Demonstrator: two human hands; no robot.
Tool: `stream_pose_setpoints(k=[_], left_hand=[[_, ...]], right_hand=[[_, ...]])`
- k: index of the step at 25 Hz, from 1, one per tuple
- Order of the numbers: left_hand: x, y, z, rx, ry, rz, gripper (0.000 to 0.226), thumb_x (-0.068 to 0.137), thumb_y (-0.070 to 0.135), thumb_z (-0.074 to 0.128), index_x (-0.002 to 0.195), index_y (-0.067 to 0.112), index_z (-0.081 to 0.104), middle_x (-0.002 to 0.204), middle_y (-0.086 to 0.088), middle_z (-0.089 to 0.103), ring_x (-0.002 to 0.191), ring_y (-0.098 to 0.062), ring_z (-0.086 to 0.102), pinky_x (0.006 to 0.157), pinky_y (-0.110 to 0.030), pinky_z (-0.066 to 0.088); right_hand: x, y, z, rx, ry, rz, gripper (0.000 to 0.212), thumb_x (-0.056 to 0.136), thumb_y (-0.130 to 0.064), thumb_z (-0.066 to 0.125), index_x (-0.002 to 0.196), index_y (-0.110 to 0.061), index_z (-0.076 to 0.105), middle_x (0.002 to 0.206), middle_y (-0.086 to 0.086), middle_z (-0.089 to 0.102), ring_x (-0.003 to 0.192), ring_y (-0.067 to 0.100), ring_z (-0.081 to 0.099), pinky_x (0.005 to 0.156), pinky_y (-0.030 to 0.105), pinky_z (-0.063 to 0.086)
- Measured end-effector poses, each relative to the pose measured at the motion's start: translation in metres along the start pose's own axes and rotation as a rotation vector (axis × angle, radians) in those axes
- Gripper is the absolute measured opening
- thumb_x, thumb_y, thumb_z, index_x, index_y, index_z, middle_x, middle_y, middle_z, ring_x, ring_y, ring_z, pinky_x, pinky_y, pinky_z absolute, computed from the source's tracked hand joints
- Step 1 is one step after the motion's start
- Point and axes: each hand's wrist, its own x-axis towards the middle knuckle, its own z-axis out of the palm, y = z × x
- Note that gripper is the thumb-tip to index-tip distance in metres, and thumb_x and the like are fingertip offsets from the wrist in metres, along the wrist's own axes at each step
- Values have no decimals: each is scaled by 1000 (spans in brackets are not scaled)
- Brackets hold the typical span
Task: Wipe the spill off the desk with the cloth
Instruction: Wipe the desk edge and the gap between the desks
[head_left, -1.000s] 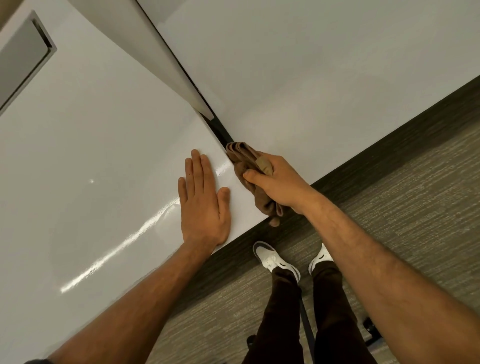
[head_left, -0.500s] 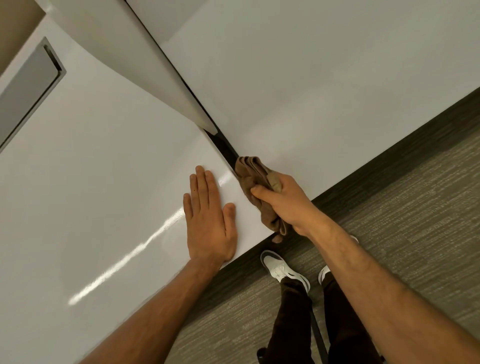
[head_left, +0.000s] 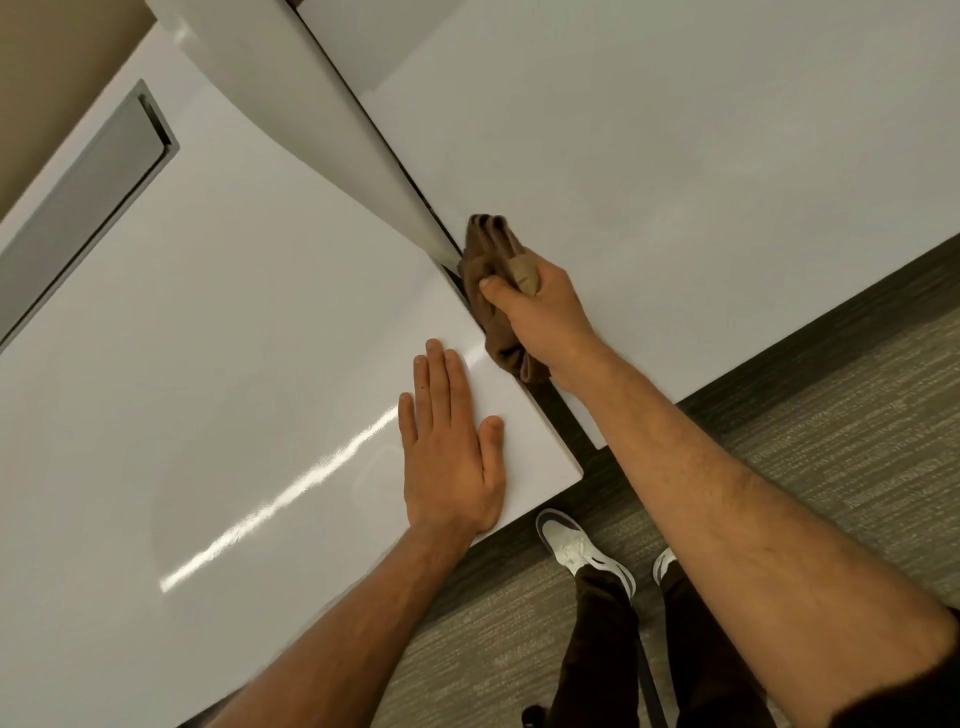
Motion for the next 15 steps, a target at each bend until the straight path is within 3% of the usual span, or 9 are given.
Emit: stream_pose_setpoints(k=[3, 6, 12, 15], left_hand=[[1, 1, -1, -12, -14, -11, 72, 108, 54, 11, 168, 18, -3, 177, 3, -12, 163, -16, -11, 130, -33, -11], [0, 2, -1, -4, -11, -20, 72, 108, 54, 12, 168, 18, -2, 177, 3, -11, 163, -15, -11, 130, -33, -11], [0, 1, 2, -9, 11, -39, 71, 109, 51, 23, 169, 22, -1, 177, 7, -10, 163, -13, -9, 128, -27, -14], [-1, 2, 1, -21, 11, -40, 70, 109, 51, 24, 169, 24, -3, 177, 9, -9, 163, -12, -8, 128, -26, -14]], right_hand=[[8, 2, 16, -62, -50, -9, 26, 92, -21, 69, 115, -26, 59, 107, -8, 67, 97, 6, 65, 81, 22, 52], [9, 5, 13, -94, -94, -14, 40, 89, -22, 72, 126, -23, 56, 112, -7, 65, 100, 4, 63, 81, 19, 50], [7, -3, 7, -398, -205, -133, 54, 82, -15, 75, 129, -24, 50, 122, -1, 51, 106, 23, 60, 93, 43, 56], [-5, -2, -2, -402, -209, -140, 46, 81, -14, 75, 115, -29, 47, 113, -2, 50, 98, 23, 61, 88, 46, 57]])
